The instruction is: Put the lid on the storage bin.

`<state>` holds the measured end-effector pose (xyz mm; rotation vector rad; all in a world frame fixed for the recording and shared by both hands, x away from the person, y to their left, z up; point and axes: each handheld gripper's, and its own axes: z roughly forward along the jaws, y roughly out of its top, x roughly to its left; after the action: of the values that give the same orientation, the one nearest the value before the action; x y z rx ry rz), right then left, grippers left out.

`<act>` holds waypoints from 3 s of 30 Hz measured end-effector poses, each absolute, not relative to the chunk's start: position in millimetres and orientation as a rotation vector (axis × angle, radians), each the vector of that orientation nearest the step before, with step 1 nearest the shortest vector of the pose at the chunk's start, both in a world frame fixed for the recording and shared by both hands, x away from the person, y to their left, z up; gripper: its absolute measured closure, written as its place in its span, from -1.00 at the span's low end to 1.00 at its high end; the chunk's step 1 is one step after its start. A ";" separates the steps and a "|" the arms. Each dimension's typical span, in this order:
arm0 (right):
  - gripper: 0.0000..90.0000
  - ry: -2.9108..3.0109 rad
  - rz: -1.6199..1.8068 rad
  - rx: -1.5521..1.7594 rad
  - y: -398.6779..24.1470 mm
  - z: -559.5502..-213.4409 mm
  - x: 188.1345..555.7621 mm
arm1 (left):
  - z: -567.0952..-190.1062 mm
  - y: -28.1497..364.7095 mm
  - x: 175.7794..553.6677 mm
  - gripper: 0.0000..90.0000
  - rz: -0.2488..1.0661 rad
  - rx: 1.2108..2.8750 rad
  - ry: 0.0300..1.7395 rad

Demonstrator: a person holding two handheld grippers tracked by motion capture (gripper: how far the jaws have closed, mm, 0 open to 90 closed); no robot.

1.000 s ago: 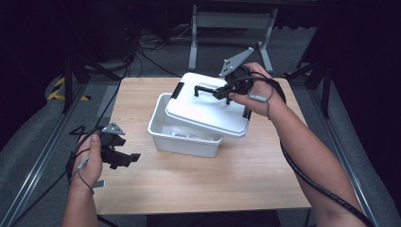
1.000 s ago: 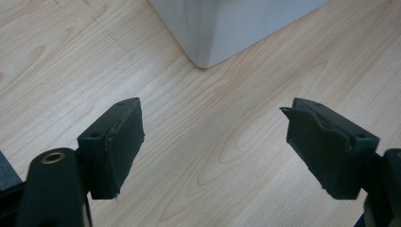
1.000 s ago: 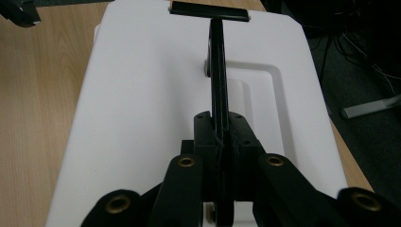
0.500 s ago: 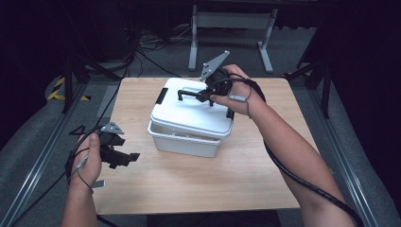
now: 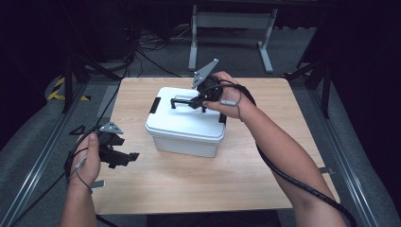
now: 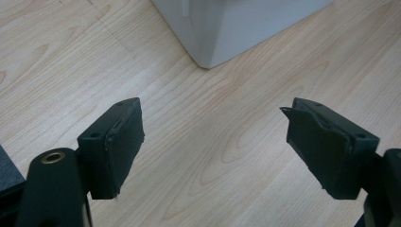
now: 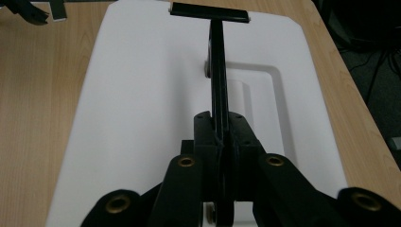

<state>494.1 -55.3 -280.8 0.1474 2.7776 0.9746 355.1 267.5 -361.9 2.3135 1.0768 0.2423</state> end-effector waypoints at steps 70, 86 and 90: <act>0.23 2.719 1.147 0.405 -110.4 -249.8 474.6 | -364.7 262.9 357.9 -0.55 0.224 2.344 1.073; 0.22 2.633 1.148 0.560 -151.9 -240.4 464.9 | -364.8 256.9 362.8 -0.56 0.215 2.355 1.058; 0.22 2.620 1.151 0.570 -161.3 -239.4 463.4 | -364.9 256.3 363.7 -0.56 0.223 2.357 1.051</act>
<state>463.4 -161.3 -239.4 0.5701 2.6202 1.1512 363.7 256.3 -364.9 2.3573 1.0511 0.2225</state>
